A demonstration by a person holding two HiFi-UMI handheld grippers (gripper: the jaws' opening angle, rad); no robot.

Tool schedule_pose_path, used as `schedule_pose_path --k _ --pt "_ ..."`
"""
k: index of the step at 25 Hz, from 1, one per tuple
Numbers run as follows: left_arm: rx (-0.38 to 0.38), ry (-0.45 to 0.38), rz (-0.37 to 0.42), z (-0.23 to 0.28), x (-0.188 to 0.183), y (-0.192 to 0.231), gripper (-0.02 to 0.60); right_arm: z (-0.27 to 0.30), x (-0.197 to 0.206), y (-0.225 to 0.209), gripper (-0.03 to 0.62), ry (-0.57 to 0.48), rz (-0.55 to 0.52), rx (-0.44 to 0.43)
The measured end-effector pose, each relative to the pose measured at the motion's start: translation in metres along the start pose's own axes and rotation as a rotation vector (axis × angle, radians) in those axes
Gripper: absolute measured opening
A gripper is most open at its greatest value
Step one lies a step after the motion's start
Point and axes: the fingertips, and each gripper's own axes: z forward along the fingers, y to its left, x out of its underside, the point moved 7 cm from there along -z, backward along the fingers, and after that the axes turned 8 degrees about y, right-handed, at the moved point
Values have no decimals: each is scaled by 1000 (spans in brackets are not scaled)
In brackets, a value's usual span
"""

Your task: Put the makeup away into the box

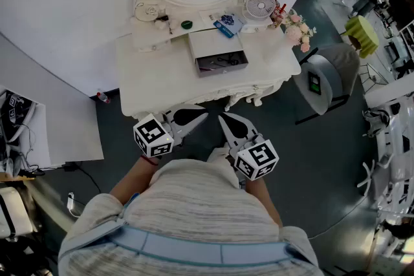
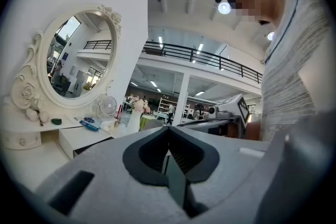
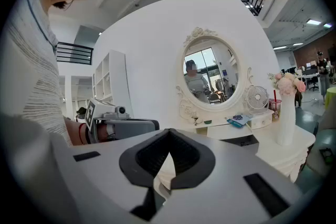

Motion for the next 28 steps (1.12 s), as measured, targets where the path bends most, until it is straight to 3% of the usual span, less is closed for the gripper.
schedule_pose_path --k 12,18,28 --pt "-9 -3 -10 6 -3 8 12 4 -5 -10 8 6 -2 -14" --pt "-19 1 -16 18 -4 11 12 6 -6 -26 9 -15 65 -38" --pt "-87 14 -40 55 -11 40 13 24 -19 -75 11 61 -43 -114"
